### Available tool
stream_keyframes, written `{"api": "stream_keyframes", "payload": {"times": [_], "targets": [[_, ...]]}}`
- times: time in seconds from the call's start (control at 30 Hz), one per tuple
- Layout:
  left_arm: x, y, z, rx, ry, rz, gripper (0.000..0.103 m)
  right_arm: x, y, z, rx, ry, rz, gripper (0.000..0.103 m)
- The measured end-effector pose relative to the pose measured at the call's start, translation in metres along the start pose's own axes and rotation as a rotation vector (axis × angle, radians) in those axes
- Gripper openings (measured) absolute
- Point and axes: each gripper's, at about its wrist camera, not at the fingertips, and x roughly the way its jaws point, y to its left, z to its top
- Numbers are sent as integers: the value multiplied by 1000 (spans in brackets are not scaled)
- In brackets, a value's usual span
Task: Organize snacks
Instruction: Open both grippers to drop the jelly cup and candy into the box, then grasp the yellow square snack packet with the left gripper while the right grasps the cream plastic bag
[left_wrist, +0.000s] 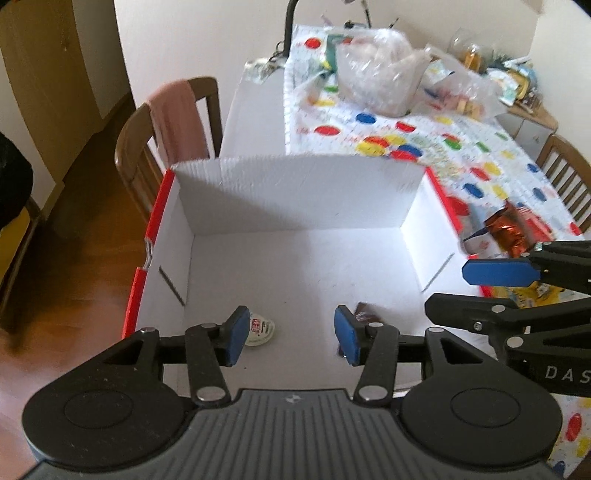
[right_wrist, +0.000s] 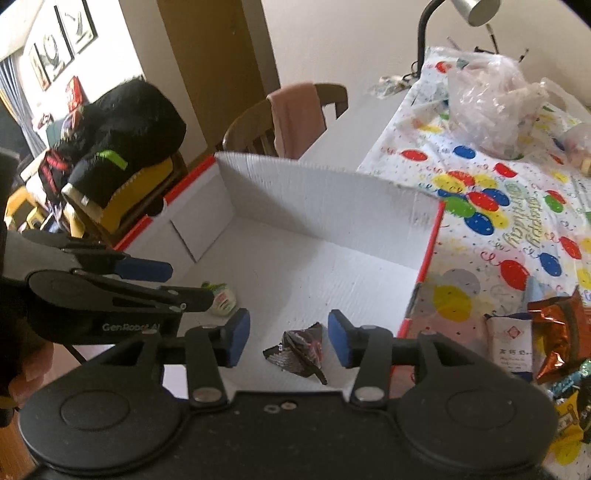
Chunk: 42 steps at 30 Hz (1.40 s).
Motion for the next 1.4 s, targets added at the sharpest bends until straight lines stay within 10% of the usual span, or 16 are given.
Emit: {"api": "stream_keyframes", "payload": {"times": [1.0, 1.4], "targets": [[-70, -110, -13, 49, -178, -83, 78, -118, -57, -45, 83, -219, 15, 100], [-57, -169, -19, 46, -167, -120, 81, -154, -106, -73, 83, -248, -15, 103]]}}
